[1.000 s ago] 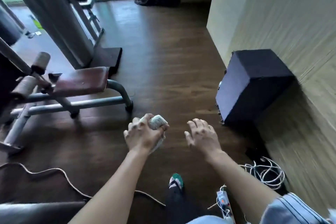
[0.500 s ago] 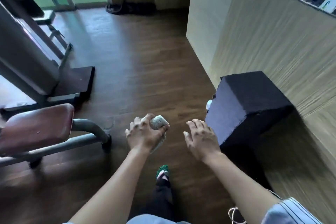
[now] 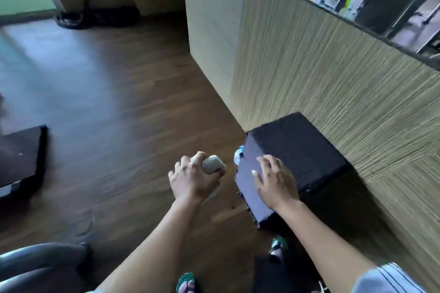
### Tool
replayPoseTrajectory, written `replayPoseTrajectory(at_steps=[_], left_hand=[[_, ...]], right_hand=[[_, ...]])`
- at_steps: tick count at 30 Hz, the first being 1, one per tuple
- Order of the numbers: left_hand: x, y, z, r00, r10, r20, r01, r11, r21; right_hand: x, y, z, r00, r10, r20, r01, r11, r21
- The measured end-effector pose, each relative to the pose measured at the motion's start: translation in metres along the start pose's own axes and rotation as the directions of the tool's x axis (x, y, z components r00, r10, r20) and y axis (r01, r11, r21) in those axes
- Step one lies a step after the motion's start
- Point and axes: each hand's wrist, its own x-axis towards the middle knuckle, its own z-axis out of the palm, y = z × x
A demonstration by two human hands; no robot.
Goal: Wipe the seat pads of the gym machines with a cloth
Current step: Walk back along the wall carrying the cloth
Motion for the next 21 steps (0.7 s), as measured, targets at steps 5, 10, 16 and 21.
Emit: replayPoseTrajectory(at_steps=[5,10,16,21], left_hand=[[0.048,0.079,0.055,1.000,0.008,-0.011,-0.008,1.000,-0.001],[0.083,0.165,0.127,0.996,-0.071,-0.056,0.070,0.998,-0.004],[0.111,0.232,0.208,0.991,-0.107,-0.082,0.112,0.992,0.063],[0.137,0.244,0.263,0.992,-0.016,-0.126,0.040,0.980,0.196]], right_hand=[[0.069,0.100,0.007,1.000,-0.008,0.028,0.009,1.000,-0.022],[0.136,0.197,0.018,0.984,-0.075,0.159,0.081,0.996,-0.033],[0.189,0.283,0.042,0.959,-0.156,0.238,0.173,0.983,-0.054],[0.215,0.316,0.073,0.941,-0.216,0.260,0.230,0.973,-0.024]])
